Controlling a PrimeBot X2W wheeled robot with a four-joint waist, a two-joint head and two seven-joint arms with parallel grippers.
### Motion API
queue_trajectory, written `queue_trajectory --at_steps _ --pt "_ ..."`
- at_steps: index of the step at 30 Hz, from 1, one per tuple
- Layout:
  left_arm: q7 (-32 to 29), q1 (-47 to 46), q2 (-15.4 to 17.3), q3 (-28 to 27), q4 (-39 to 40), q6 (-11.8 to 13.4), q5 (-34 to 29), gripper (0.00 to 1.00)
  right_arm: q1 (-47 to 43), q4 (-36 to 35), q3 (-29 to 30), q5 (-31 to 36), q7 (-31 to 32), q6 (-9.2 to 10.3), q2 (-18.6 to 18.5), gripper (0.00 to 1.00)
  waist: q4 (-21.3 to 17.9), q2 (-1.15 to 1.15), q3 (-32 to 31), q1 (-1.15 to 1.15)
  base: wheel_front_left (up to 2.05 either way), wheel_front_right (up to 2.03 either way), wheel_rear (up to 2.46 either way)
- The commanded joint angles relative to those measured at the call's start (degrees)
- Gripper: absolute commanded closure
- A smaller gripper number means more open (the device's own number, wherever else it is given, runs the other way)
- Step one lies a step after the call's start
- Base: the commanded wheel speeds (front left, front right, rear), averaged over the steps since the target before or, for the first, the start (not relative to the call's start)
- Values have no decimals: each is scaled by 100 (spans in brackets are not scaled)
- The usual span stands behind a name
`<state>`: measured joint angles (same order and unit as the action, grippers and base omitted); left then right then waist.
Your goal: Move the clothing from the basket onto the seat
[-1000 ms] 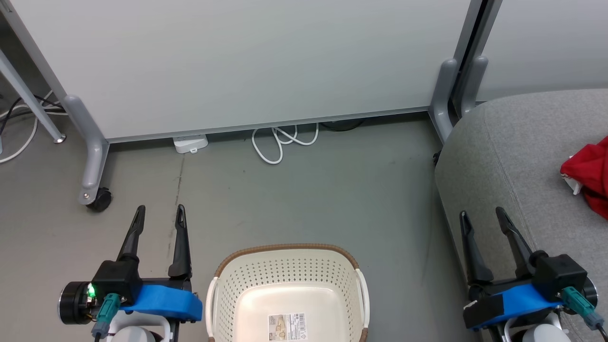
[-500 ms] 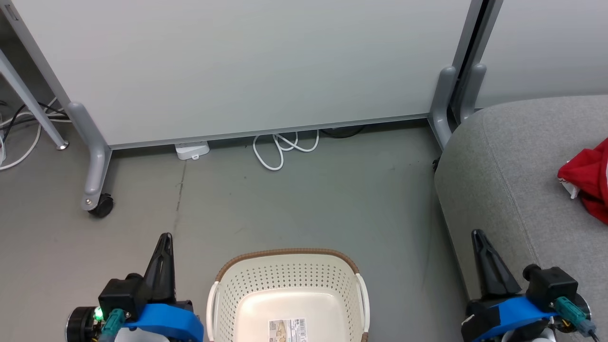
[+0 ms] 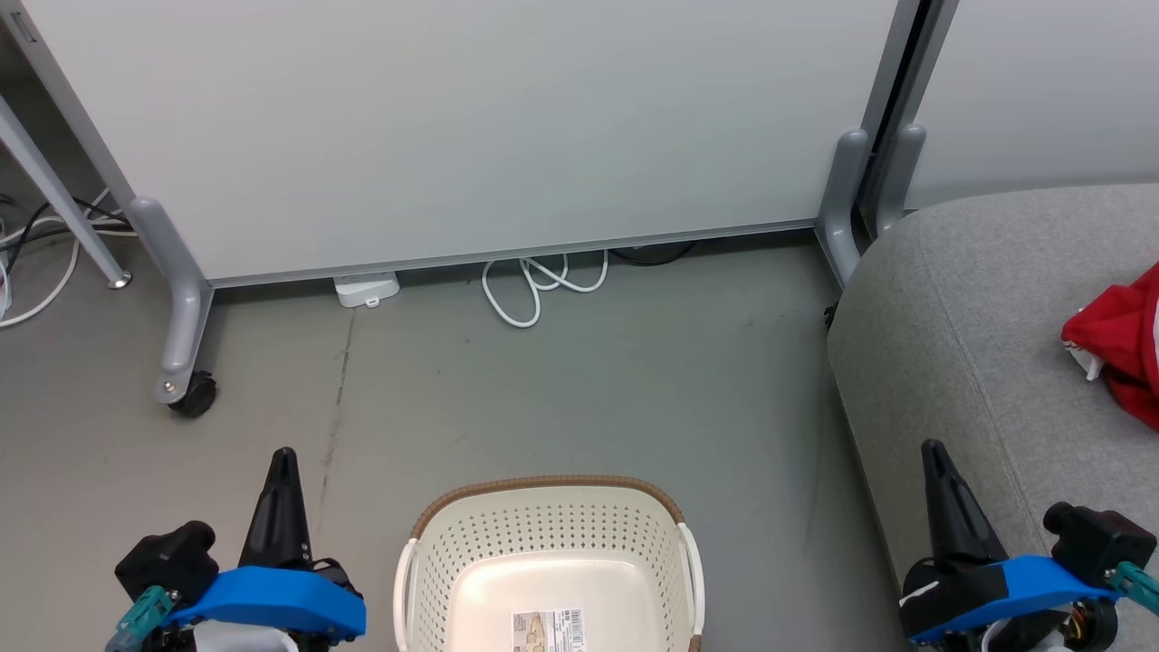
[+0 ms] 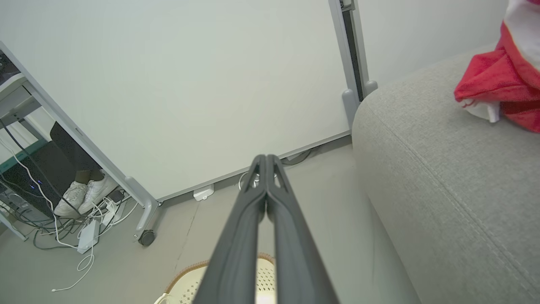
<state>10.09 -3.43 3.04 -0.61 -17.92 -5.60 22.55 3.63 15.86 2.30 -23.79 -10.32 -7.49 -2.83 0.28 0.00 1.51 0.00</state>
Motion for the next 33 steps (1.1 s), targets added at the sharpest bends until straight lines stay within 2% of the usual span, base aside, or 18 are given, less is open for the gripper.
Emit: queue_trajectory --at_steps 1,33 --pt "-49 -161 11 -38 123 -6 253 100 122 -106 29 -255 54 0 -8 100 -1 0 -2 0 0 0 0" --pt "-704 -226 2 -266 340 5 3013 100 237 -131 192 -2961 726 0 -8 100 -9 0 -47 0 0 0 0"
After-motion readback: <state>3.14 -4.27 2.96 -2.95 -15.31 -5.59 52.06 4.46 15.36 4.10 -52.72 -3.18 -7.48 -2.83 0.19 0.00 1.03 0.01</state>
